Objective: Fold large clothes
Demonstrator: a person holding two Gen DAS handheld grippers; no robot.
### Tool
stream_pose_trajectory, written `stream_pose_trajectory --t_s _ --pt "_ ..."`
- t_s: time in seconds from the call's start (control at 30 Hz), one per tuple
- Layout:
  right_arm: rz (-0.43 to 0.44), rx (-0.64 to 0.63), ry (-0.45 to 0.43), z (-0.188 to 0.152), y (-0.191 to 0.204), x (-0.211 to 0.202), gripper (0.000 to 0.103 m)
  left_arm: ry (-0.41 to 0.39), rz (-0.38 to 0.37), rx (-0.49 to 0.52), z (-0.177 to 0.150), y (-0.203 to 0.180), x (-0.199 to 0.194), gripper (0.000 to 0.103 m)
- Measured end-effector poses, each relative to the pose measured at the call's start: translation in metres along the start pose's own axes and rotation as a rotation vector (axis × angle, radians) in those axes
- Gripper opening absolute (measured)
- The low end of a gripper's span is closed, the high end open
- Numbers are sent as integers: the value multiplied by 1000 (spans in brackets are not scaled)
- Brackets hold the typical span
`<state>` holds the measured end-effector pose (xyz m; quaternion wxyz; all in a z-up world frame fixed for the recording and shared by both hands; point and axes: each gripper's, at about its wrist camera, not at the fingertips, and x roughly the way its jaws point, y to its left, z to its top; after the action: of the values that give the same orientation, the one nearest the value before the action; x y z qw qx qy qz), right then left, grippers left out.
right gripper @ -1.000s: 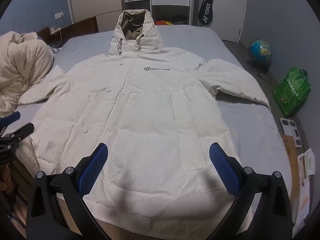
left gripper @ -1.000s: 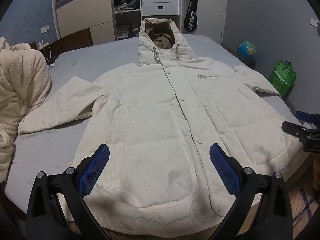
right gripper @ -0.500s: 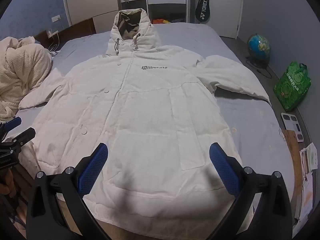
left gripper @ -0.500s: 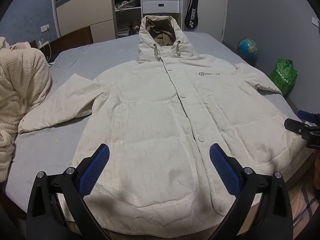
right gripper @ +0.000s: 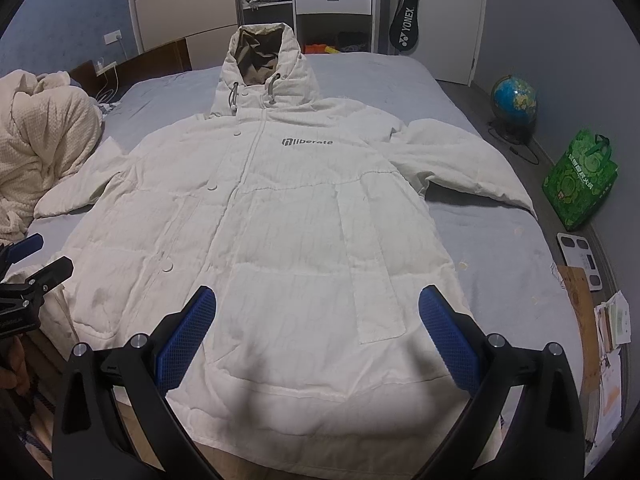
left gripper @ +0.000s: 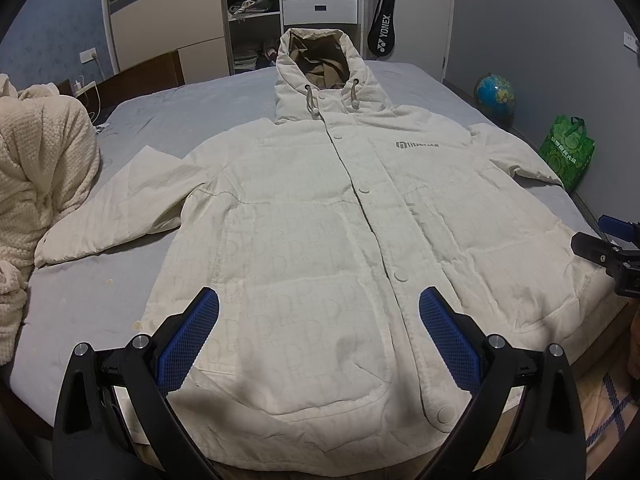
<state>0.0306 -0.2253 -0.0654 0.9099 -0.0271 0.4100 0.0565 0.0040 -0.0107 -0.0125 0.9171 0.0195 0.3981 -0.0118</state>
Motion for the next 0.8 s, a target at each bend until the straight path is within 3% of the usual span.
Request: stream_pose_trajectory --t_s 0.8 --pt "-7 -11 -2 2 2 0 97 9 3 -6 0 0 1 97"
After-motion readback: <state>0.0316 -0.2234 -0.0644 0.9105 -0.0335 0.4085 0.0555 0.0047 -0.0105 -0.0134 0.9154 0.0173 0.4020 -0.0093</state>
